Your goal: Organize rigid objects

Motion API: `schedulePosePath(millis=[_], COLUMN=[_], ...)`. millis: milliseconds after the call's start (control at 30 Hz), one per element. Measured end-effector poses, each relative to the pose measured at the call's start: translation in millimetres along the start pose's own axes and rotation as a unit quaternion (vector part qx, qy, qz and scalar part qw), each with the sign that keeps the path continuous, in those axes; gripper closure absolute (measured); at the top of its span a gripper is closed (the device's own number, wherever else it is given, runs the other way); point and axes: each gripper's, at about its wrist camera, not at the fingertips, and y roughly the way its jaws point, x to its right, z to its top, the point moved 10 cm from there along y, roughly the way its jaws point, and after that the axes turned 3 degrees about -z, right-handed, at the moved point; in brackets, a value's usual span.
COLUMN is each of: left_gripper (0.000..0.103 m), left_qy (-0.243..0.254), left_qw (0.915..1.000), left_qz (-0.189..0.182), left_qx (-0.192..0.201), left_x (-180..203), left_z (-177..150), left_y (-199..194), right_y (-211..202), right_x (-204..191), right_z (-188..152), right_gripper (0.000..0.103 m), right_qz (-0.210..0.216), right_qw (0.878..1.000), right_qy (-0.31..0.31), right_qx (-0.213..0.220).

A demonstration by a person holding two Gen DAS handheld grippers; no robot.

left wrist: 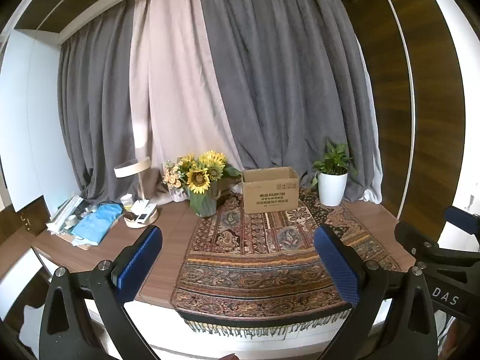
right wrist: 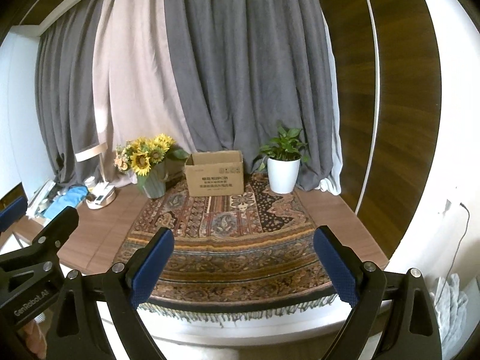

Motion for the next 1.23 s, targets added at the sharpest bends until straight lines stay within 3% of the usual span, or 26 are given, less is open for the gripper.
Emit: schedulePosePath(millis=[1233], left_gripper=[0.000], left_qy=[0.001], left_qw=[1.0000], left_qz=[-0.008], left_qx=[0.005], left_x=[15.2], left_z=[3.7], left_y=[7.6], right_y=[-4.2], right_x=[7.8], right_z=[7.8], right_gripper=[0.008], right_qz=[-0.009], right_qw=[1.000], right_qy=[0.002], right_qx=[0.009])
